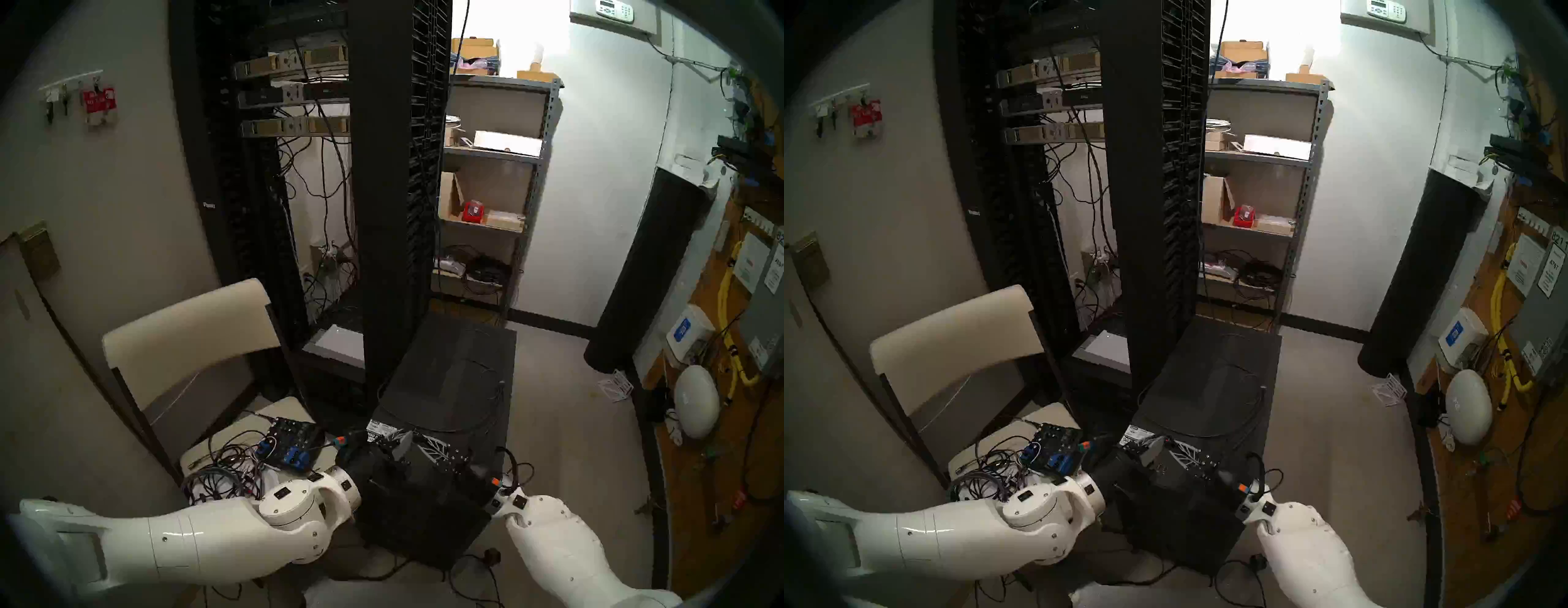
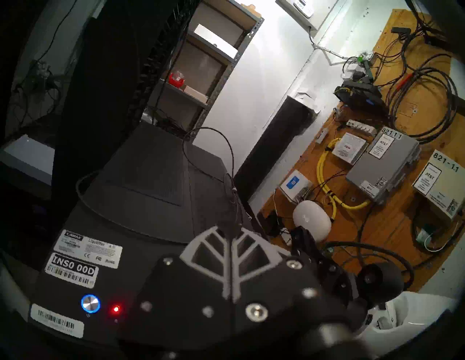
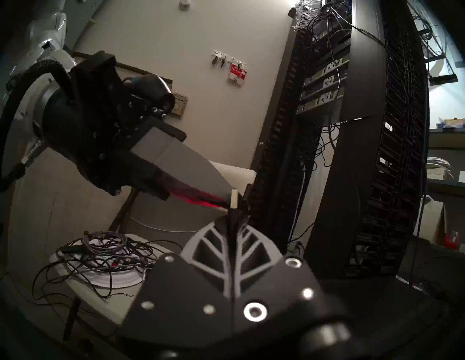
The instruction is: Insert the cable into the workstation's USB slot
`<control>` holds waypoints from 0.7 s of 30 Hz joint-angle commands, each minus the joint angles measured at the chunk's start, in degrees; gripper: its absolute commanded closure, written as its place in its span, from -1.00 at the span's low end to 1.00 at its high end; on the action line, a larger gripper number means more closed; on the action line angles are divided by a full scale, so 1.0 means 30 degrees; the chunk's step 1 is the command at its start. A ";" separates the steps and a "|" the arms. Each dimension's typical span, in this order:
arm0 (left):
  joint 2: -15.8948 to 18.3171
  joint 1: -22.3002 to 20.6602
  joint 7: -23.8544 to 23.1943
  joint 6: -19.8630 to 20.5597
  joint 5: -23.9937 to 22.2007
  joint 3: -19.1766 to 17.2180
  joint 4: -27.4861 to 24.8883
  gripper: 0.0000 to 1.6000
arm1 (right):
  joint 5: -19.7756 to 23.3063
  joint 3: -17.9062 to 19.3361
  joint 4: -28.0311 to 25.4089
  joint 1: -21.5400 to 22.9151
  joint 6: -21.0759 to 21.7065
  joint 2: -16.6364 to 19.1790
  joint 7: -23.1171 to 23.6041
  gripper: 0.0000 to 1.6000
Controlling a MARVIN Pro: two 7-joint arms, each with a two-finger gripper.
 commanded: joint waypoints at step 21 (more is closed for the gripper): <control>0.0175 -0.0309 0.0313 -0.0829 -0.0022 -0.0615 -0.0518 1.00 | -0.0891 0.0710 -0.0998 -0.0434 -0.0058 0.0232 -0.0215 1.00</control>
